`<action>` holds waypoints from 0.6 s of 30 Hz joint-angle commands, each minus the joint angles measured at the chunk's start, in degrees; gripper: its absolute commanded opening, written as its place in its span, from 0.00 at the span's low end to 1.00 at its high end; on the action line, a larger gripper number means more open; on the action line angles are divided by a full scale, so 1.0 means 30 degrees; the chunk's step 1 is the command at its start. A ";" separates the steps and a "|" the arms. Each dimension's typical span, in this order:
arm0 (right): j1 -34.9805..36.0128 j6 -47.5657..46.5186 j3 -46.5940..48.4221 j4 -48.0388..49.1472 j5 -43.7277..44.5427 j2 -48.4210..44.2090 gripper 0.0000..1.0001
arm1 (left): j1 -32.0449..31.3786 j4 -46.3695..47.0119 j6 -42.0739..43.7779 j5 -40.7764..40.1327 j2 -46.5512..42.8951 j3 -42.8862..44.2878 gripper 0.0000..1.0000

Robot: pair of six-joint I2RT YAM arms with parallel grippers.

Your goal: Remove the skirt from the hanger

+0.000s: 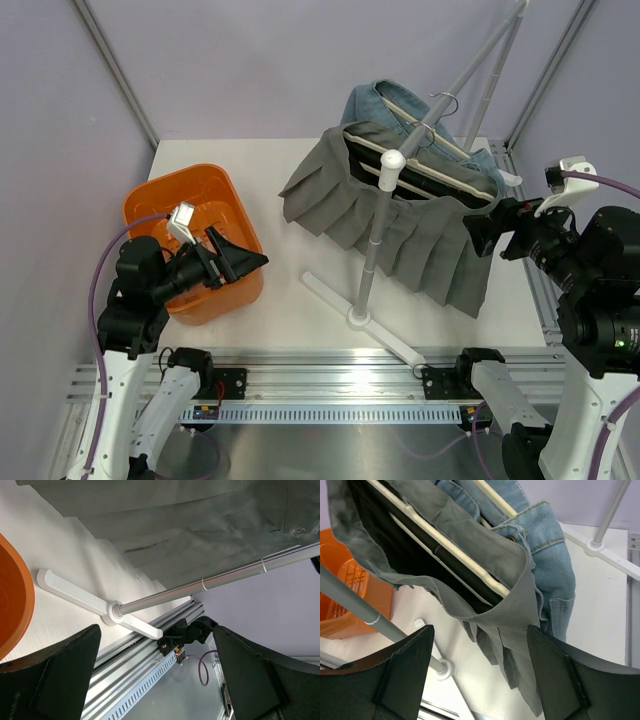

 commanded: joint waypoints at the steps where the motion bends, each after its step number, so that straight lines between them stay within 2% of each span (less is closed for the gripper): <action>1: -0.0017 -0.0525 0.0018 0.0533 0.2190 -0.0095 0.82 | -0.0070 0.0796 0.0166 0.0673 0.0135 0.0028 0.99; 5: -0.0017 -0.0670 0.0077 0.0122 0.4332 -0.0211 0.83 | -0.0041 0.0796 0.0254 0.0643 0.0164 -0.0206 0.99; 9: -0.0017 -0.1051 -0.0390 0.0413 0.4744 -0.0504 0.84 | -0.0070 0.0942 0.0225 0.0673 0.0164 -0.0440 0.99; 18: -0.0017 -0.2457 -0.1796 0.2521 0.2993 -0.0095 0.84 | -0.0070 0.0972 0.0371 0.0673 0.0281 -0.0588 0.99</action>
